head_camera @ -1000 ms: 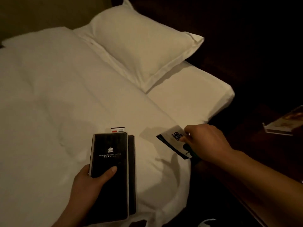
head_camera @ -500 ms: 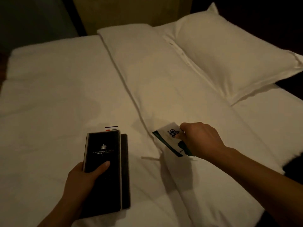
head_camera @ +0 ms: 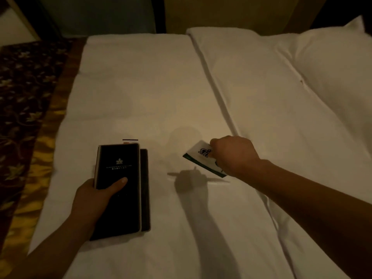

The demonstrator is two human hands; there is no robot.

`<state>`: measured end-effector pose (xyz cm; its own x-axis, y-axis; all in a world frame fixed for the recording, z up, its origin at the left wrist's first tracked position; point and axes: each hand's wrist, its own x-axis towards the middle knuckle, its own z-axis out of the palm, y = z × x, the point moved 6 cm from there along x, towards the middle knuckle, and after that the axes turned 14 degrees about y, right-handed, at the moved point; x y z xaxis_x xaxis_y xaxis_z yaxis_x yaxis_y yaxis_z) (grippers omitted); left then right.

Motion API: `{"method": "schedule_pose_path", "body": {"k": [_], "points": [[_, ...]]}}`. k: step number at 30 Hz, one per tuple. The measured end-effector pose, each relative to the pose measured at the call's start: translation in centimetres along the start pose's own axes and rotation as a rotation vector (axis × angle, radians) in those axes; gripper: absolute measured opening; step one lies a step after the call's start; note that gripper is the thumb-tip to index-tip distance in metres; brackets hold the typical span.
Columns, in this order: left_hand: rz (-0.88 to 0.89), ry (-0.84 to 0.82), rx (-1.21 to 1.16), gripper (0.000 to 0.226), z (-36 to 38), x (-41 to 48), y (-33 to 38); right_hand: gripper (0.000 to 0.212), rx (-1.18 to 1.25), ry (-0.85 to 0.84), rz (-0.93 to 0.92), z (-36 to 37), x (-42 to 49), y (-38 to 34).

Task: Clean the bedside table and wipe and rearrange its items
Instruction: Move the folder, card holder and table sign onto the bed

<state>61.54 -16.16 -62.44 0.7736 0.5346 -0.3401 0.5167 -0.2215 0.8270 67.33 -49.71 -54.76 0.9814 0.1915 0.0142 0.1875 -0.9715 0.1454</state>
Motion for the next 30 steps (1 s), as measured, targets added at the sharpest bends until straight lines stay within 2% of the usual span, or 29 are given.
{"method": "schedule_pose_path", "body": {"k": [6, 10, 14, 18, 21, 23, 26, 30], "points": [[0.041, 0.061, 0.088, 0.05, -1.4, 5.3, 0.2, 0.028, -0.128, -0.097, -0.061, 1.4, 4.5, -3.9], [0.091, 0.055, 0.267, 0.056, -1.4, 8.1, 0.3, 0.028, -0.148, -0.154, -0.088, 3.7, 5.8, -5.9], [0.063, 0.005, 0.35, 0.069, -0.8, 9.5, -0.8, 0.032, -0.064, -0.04, -0.079, 5.1, 6.1, -6.4], [0.06, 0.026, 0.378, 0.084, -0.1, 9.7, -1.7, 0.029, 0.047, 0.054, -0.057, 5.7, 5.9, -5.6], [0.206, 0.081, 0.541, 0.094, 0.7, 8.9, -1.1, 0.016, 0.15, 0.086, 0.02, 5.9, 5.5, -3.8], [0.359, 0.143, 0.644, 0.092, 1.3, 7.5, 0.2, 0.016, 0.249, 0.096, 0.086, 6.1, 5.2, -2.5], [0.519, 0.151, 0.658, 0.086, 3.0, 4.8, 2.0, 0.02, 0.597, 0.094, 0.314, 6.3, 4.0, 0.0], [0.476, -0.013, 0.567, 0.08, 6.4, 1.7, 2.2, 0.025, 1.1, 0.106, 0.65, 7.3, 0.6, 2.9]]}}
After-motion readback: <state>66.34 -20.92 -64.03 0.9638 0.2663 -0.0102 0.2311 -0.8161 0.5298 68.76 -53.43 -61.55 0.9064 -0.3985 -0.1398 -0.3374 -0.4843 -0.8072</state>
